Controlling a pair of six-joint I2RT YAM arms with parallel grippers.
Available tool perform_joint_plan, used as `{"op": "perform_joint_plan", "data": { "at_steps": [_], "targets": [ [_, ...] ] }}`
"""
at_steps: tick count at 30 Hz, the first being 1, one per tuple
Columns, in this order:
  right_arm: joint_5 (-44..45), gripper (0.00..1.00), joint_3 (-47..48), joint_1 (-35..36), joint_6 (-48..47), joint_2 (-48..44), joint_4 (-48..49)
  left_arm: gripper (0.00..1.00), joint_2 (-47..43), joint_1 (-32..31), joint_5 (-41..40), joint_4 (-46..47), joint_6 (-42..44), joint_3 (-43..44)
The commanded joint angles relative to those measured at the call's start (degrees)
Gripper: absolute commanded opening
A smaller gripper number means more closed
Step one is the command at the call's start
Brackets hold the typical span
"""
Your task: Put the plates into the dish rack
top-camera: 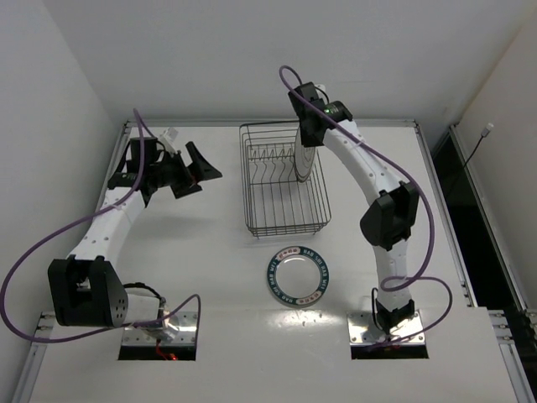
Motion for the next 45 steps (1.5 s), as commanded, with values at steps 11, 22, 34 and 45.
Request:
{"op": "perform_joint_plan", "data": {
  "at_steps": [11,22,34,45],
  "targets": [
    [7.5,0.0,4.01,4.02,-3.5,7.19,1.69,0.97,-1.26,1.87,0.81,-2.42,2.53,0.08],
    [3.29,0.45,5.95,4.1,-2.98,1.33,-0.5,0.97,-1.26,1.87,1.33,-4.01,3.59,-1.68],
    [-42.11,0.67,-49.66,-13.08,5.02,-47.0,4.48,0.97,-0.73,2.4,3.44,1.96,1.04,-4.3],
    [-75.04,0.67,-92.23,-24.37,1.08,-46.88,19.79,0.97,-1.26,2.93,7.4,13.4,-6.52,-10.65]
  ]
}}
